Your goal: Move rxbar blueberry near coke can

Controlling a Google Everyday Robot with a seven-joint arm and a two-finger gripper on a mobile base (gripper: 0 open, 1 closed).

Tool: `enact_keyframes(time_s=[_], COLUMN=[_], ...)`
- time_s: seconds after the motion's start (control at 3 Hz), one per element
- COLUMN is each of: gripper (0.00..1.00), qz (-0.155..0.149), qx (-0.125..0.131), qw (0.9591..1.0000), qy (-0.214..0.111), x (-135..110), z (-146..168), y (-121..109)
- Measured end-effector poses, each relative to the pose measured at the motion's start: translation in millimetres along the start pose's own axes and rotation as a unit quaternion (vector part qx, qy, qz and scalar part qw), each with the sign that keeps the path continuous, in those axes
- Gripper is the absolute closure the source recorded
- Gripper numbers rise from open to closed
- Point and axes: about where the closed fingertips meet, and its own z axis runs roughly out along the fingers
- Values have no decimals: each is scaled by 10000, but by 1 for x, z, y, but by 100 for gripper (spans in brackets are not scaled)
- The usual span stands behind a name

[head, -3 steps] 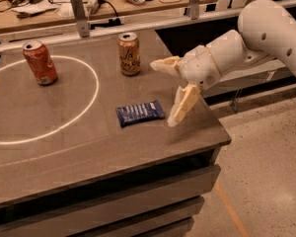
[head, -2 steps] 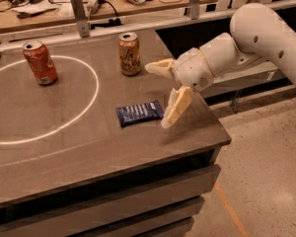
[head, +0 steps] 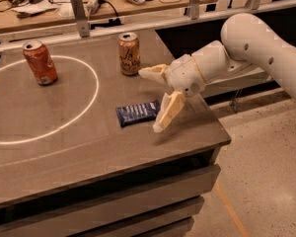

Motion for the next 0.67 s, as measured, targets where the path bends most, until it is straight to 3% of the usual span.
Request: enact_keyframes(time_s=[0.67], gripper=[0], qz=[141], qx=[29], qw=[9999], qy=[-43], x=[12], z=[4], y=[-4])
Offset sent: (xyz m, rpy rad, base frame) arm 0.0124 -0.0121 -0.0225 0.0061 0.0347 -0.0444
